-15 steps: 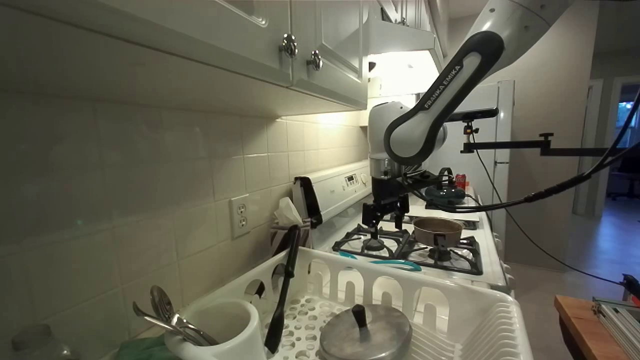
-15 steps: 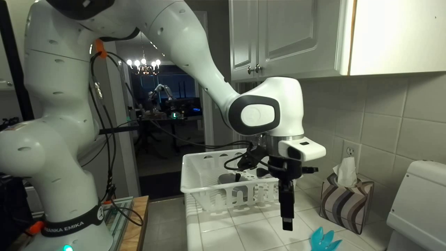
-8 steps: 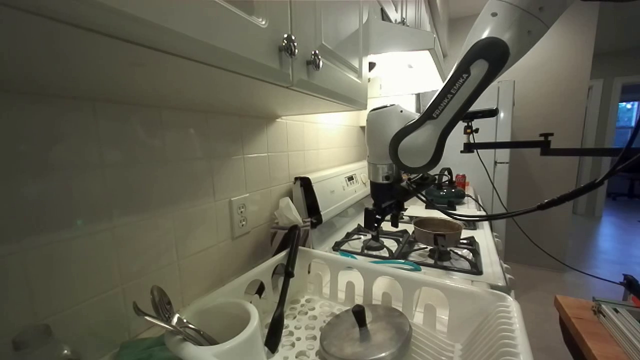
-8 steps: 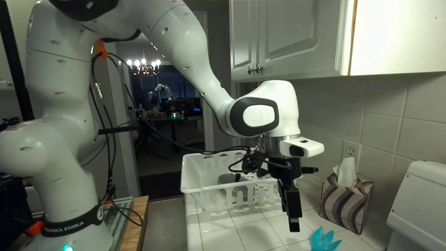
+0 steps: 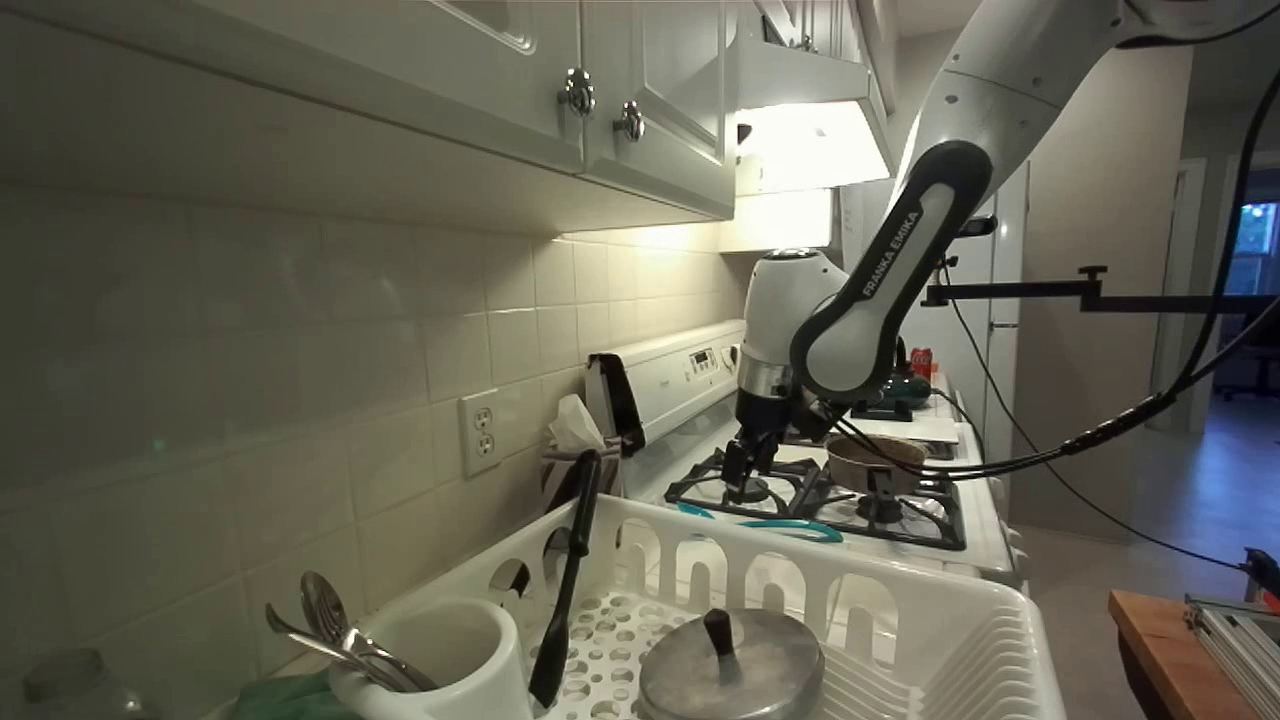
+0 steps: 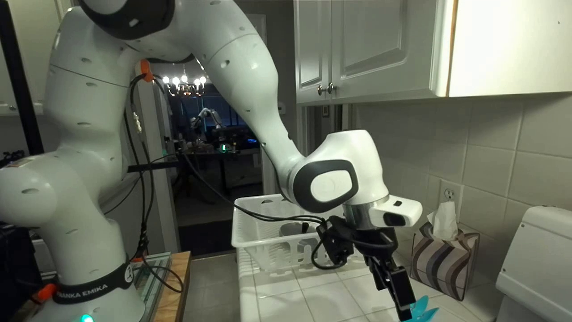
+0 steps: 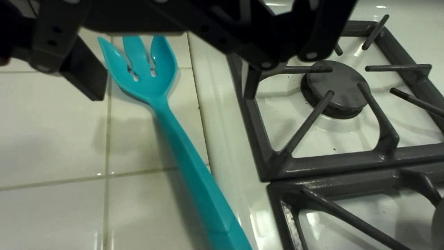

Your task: Put the blue object in the white mug

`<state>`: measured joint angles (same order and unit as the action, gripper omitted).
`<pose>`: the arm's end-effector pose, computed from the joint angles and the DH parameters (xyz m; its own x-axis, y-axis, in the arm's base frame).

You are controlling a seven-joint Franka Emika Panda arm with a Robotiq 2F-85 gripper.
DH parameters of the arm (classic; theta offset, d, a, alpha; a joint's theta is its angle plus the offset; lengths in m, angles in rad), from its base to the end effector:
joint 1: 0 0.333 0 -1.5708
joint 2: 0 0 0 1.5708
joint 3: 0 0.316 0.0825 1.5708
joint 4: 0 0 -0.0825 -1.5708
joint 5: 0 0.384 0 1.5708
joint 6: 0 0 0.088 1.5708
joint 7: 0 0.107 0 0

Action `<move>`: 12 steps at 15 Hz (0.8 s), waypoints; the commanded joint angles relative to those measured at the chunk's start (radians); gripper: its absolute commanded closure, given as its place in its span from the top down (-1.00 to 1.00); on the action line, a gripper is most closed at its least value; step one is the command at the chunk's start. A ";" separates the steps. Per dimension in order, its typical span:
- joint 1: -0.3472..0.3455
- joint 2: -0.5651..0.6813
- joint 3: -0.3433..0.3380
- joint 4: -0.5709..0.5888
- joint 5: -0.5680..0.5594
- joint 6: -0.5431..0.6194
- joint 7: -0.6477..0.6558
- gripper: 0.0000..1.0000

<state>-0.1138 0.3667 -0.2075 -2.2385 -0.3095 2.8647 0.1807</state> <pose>0.5446 -0.1633 0.2314 0.9536 -0.1603 0.2550 -0.2107 -0.9600 0.1846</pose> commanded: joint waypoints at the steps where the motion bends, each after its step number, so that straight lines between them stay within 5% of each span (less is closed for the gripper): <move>1: -0.078 0.058 0.077 -0.004 0.154 0.122 -0.133 1.00; 7: -0.244 0.111 0.263 0.009 0.330 0.198 -0.283 1.00; 12: -0.293 0.136 0.300 0.023 0.341 0.202 -0.331 1.00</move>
<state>-0.3795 0.4742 0.0685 -2.2351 -0.0026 3.0495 -0.0974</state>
